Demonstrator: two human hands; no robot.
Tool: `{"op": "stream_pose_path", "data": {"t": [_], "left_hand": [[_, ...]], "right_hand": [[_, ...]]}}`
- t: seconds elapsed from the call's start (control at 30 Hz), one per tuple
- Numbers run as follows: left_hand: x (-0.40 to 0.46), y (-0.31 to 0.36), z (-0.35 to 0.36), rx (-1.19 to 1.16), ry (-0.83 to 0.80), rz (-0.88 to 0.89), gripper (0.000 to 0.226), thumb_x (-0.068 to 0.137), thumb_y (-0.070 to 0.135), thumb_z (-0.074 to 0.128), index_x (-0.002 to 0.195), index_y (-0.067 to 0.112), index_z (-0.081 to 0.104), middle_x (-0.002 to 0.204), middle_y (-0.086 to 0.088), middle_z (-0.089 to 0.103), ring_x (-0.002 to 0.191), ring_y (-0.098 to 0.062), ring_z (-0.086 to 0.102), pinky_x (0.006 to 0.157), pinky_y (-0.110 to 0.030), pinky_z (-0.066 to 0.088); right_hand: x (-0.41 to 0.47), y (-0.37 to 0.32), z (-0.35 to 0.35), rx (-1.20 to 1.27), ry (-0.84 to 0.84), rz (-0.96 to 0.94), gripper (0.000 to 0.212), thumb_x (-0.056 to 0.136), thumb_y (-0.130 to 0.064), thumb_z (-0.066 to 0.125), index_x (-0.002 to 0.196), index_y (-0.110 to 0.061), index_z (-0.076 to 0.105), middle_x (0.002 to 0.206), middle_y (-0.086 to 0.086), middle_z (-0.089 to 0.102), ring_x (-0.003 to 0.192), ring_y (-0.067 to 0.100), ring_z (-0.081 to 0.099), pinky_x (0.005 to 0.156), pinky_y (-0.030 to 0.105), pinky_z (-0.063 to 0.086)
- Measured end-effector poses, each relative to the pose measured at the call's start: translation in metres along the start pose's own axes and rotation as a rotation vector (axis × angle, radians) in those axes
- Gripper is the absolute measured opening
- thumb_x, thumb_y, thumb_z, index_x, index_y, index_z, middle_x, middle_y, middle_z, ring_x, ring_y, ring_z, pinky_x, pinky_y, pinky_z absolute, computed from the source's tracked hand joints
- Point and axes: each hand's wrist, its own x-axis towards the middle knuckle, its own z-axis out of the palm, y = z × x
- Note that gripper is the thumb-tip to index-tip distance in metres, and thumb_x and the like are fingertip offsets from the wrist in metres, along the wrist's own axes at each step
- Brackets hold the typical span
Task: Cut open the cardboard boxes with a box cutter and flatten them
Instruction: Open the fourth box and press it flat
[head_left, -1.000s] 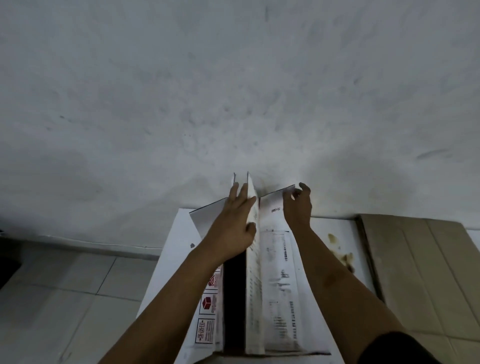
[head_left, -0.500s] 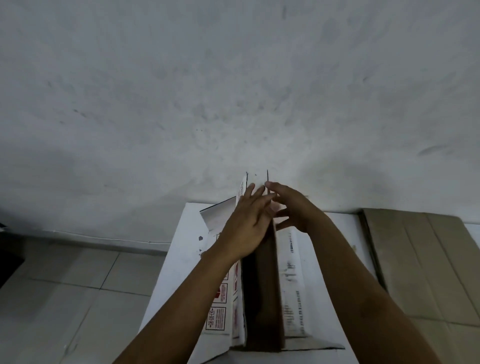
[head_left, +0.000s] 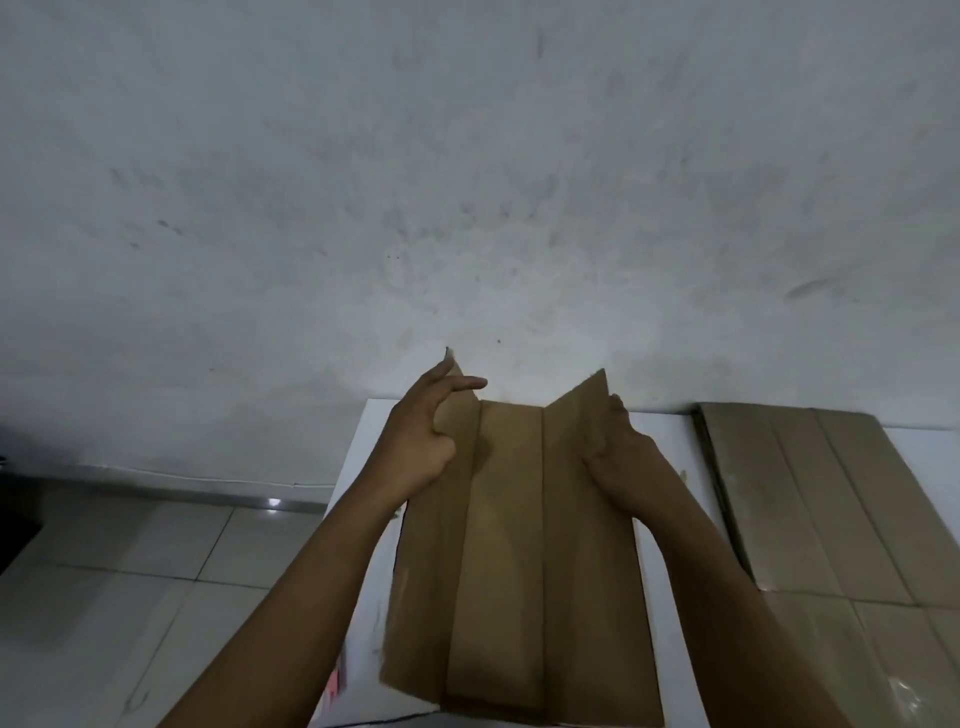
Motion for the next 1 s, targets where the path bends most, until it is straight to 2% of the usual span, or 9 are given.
{"op": "stream_pose_path", "data": {"t": [0.1,0.17,0.23,0.37,0.53,0.67,0.83,0.9,1.0], "left_hand": [[-0.001,0.0,0.007,0.052,-0.018,0.019,0.076,0.07,-0.018,0.048,0.126,0.031,0.063,0.159,0.005,0.03,0.146,-0.01,0.028,0.109,-0.016,0.028],[0.003,-0.007,0.014,0.119,-0.036,0.059,0.07,0.071,-0.017,0.049,0.126,0.025,0.064,0.16,-0.001,0.029,0.149,-0.018,0.024,0.118,-0.035,0.029],[0.012,-0.023,0.018,0.165,-0.038,0.102,0.064,0.072,-0.009,0.048,0.124,0.024,0.066,0.161,-0.006,0.026,0.151,-0.022,0.018,0.117,-0.042,0.032],[0.036,-0.058,0.015,0.413,-0.07,0.137,0.042,0.081,0.007,0.058,0.116,0.028,0.069,0.154,-0.005,0.039,0.151,-0.026,0.014,0.104,-0.047,0.042],[0.061,-0.084,0.019,0.948,-0.282,0.028,0.048,0.086,0.066,0.047,0.129,0.045,0.056,0.157,0.007,0.034,0.152,-0.029,0.001,0.109,-0.07,-0.01],[0.072,-0.085,0.035,1.041,-0.29,0.022,0.056,0.085,0.07,0.047,0.132,0.042,0.057,0.157,0.003,0.034,0.152,-0.034,-0.001,0.108,-0.07,-0.014],[0.075,-0.09,0.08,0.942,-0.209,-0.102,0.049,0.098,0.033,0.048,0.143,0.013,0.047,0.153,-0.013,0.035,0.149,-0.035,0.009,0.115,-0.055,-0.014],[0.081,-0.102,0.092,0.929,-0.332,-0.146,0.049,0.1,0.025,0.044,0.147,0.009,0.039,0.157,-0.013,0.027,0.148,-0.035,0.012,0.117,-0.048,-0.012],[0.088,-0.123,0.099,0.973,-0.545,-0.13,0.051,0.099,0.042,0.046,0.143,0.017,0.047,0.152,-0.011,0.037,0.14,-0.033,0.031,0.118,-0.052,0.014]], "right_hand": [[-0.001,0.004,-0.003,0.034,0.043,0.013,0.071,0.107,-0.027,0.034,0.157,-0.016,-0.015,0.142,0.024,0.049,0.122,0.035,0.055,0.089,0.032,0.039],[0.006,0.008,0.0,0.043,0.069,-0.025,0.067,0.106,-0.023,0.039,0.159,-0.01,-0.001,0.142,0.025,0.049,0.125,0.038,0.052,0.098,0.036,0.039],[0.019,0.015,0.01,0.008,0.144,-0.05,0.053,0.104,-0.014,0.04,0.153,-0.002,0.024,0.129,0.025,0.056,0.116,0.039,0.056,0.09,0.038,0.041],[0.047,0.021,0.027,-0.162,0.259,-0.057,0.052,0.102,-0.016,0.037,0.153,-0.021,0.027,0.121,0.017,0.047,0.091,0.035,0.058,0.074,0.037,0.041],[0.086,0.027,0.028,-0.26,0.278,-0.048,0.045,0.104,-0.024,0.03,0.148,-0.027,0.036,0.12,0.013,0.045,0.091,0.033,0.06,0.083,0.044,0.049],[0.115,0.032,0.032,-0.302,0.276,-0.061,0.045,0.104,-0.029,0.027,0.148,-0.026,0.036,0.116,0.012,0.044,0.089,0.034,0.058,0.081,0.043,0.048],[0.145,0.042,0.054,-0.321,0.249,-0.074,0.042,0.104,-0.026,0.03,0.146,-0.023,0.038,0.115,0.01,0.04,0.092,0.038,0.059,0.079,0.041,0.045],[0.153,0.05,0.064,-0.335,0.255,-0.061,0.044,0.103,-0.02,0.035,0.147,-0.018,0.039,0.121,0.015,0.041,0.089,0.041,0.059,0.078,0.043,0.047],[0.162,0.07,0.078,-0.28,0.286,-0.018,0.048,0.1,-0.012,0.039,0.147,-0.017,0.04,0.121,0.017,0.043,0.078,0.038,0.055,0.078,0.045,0.05]]}}
